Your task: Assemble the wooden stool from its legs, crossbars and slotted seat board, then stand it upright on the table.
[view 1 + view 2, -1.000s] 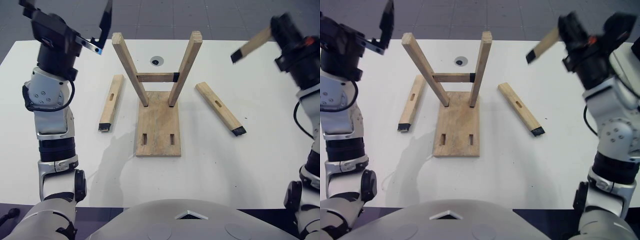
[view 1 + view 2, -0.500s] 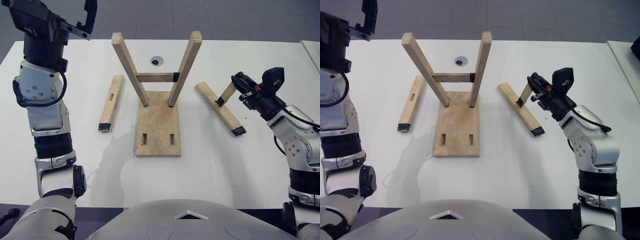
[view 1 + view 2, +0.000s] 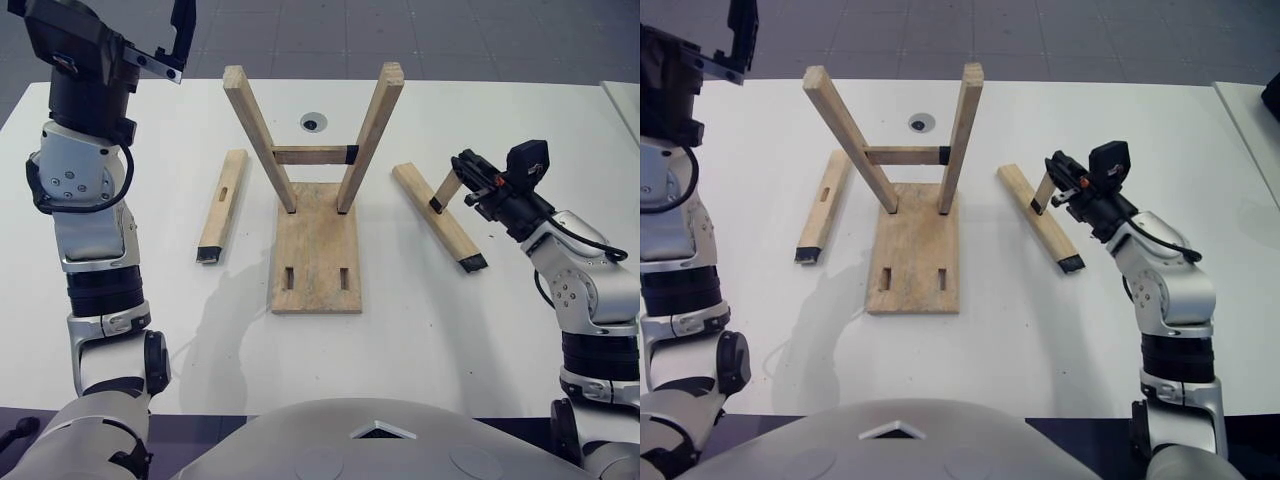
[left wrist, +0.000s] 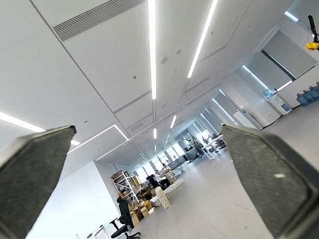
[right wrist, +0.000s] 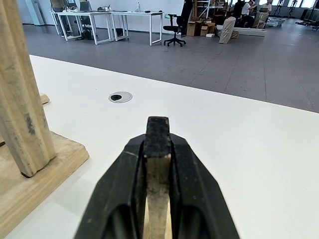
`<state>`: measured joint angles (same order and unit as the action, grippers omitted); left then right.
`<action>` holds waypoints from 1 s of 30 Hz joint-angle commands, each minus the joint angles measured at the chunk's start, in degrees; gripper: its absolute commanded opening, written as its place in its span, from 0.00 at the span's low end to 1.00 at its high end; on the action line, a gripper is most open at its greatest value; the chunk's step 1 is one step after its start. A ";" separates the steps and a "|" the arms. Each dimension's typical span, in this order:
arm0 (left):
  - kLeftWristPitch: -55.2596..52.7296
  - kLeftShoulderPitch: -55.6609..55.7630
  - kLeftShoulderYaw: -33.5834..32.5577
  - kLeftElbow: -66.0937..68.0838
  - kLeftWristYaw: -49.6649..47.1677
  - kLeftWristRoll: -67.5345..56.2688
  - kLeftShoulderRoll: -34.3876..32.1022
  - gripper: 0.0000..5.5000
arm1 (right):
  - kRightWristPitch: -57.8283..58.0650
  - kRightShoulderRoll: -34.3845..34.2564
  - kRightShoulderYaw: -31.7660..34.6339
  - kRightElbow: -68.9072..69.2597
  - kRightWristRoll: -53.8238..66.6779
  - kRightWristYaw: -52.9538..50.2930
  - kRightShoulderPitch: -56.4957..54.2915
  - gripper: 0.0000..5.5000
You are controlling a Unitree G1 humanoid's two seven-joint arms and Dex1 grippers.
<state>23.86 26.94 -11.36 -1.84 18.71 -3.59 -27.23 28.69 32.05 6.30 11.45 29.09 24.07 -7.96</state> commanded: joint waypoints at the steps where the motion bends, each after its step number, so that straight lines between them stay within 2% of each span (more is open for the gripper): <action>1: 0.03 -0.36 0.37 0.40 0.07 0.69 -0.55 0.98 | 3.30 -0.95 -0.29 -1.14 -1.14 -0.63 0.98 0.08; 3: 0.08 -0.43 0.37 0.50 0.03 0.78 -0.58 0.98 | 3.63 -1.61 1.44 0.39 0.17 -1.38 -0.27 0.08; 4: 0.10 -0.51 0.36 0.51 0.02 0.79 -0.59 0.98 | 4.03 -1.96 2.38 1.40 1.19 -1.67 -1.13 0.14; 9: 0.22 -1.13 0.35 0.58 -0.12 0.92 -0.59 0.98 | 8.52 -2.86 6.54 6.85 6.09 -5.43 -10.74 0.27; 13: 0.02 -1.59 0.24 0.53 -0.55 1.18 -0.64 0.98 | 11.36 -5.92 8.57 4.06 6.56 -14.70 -25.24 0.38; 16: -0.07 -1.63 0.50 0.43 -0.86 1.32 -0.56 0.98 | 11.31 -8.87 7.13 -0.21 2.46 -21.52 -32.49 0.47; 20: -0.07 -1.56 0.72 0.55 -1.04 1.54 -0.47 0.98 | 11.32 -12.19 2.58 -4.09 -3.41 -24.71 -28.75 0.57; 25: -0.38 -2.45 0.52 0.45 -1.45 1.52 -0.47 0.98 | 10.36 -15.84 -3.16 -10.35 -9.07 -23.80 -13.48 0.72; 27: -0.61 -2.59 0.63 0.60 -1.44 1.37 -0.41 0.98 | 9.46 -16.01 -2.34 -10.38 -9.67 -23.50 -11.61 0.77; 30: -0.74 -2.69 0.67 0.78 -1.44 1.27 -0.44 0.98 | 8.64 -15.20 1.75 -7.23 -8.08 -22.97 -15.50 0.85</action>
<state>23.69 24.68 -10.66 -0.96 17.31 -2.34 -27.62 34.61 16.60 5.80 5.14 20.33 0.97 -25.66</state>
